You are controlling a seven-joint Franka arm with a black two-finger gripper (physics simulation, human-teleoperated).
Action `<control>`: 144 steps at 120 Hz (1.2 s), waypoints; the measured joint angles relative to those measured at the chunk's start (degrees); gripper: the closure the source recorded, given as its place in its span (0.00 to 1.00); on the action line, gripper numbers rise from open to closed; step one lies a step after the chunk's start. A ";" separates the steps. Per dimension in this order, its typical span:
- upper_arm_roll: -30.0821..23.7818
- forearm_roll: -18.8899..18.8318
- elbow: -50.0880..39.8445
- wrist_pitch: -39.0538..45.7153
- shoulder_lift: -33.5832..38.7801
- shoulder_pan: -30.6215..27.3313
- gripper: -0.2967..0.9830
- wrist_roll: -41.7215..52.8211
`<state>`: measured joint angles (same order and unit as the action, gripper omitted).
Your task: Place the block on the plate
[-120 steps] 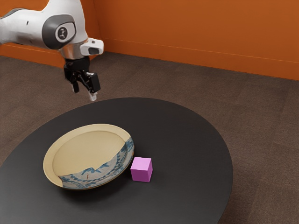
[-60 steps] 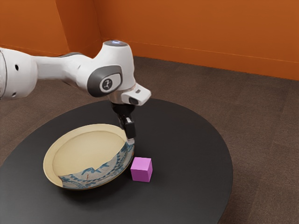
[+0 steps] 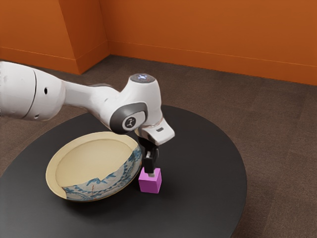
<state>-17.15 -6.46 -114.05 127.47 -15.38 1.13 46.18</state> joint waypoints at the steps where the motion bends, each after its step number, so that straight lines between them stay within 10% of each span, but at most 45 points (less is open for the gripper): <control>1: 0.00 -0.07 -0.02 0.15 -0.11 -0.07 0.23 0.18; 101: 0.80 -0.93 -2.59 5.67 -6.34 -2.10 0.23 4.91; 144: 0.89 -0.97 -2.30 7.09 -6.65 -2.15 0.43 2.40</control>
<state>-16.27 -7.43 -116.35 134.56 -22.03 -1.03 48.57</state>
